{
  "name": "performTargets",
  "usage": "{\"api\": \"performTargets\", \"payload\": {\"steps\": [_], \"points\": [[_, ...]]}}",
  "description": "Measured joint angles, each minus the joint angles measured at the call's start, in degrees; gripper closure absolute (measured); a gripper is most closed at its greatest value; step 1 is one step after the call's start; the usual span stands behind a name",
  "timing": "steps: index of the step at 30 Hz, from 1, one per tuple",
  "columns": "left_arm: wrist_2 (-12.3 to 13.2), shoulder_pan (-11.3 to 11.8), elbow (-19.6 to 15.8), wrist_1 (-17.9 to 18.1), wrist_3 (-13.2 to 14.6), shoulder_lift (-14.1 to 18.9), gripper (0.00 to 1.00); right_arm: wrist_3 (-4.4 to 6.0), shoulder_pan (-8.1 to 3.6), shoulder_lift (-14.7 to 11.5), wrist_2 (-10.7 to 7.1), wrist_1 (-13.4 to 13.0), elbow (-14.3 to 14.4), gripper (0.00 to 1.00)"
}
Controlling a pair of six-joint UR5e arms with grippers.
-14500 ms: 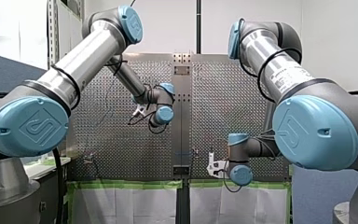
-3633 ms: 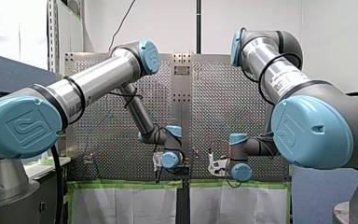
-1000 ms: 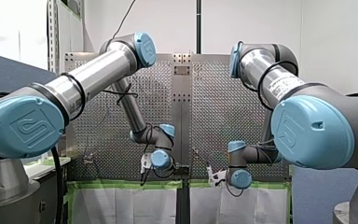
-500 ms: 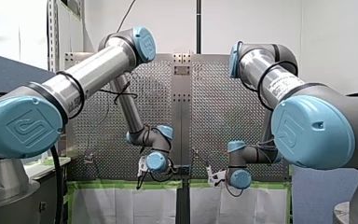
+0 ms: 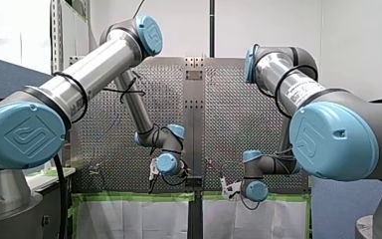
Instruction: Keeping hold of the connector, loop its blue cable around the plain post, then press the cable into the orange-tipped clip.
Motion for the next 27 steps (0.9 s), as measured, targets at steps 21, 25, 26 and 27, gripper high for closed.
{"api": "performTargets", "payload": {"steps": [21, 25, 26, 27], "points": [[4.9, -3.6, 1.0, 4.4, 0.8, 0.7, 0.0, 0.17, 0.18, 0.0, -0.14, -0.2, -0.4, 1.0], [5.0, -4.2, 1.2, 4.2, 0.6, 0.7, 0.0, 0.11, 0.29, 0.0, -0.16, -0.2, -0.5, 1.0], [5.0, -4.4, 1.2, 4.1, 0.5, 0.7, 0.0, 0.1, 0.31, 0.0, -0.14, -0.1, -0.5, 1.0], [5.0, -4.5, 1.2, 4.0, 0.5, 0.7, 0.0, 0.08, 0.32, 0.0, -0.13, -0.1, -0.6, 1.0]]}}
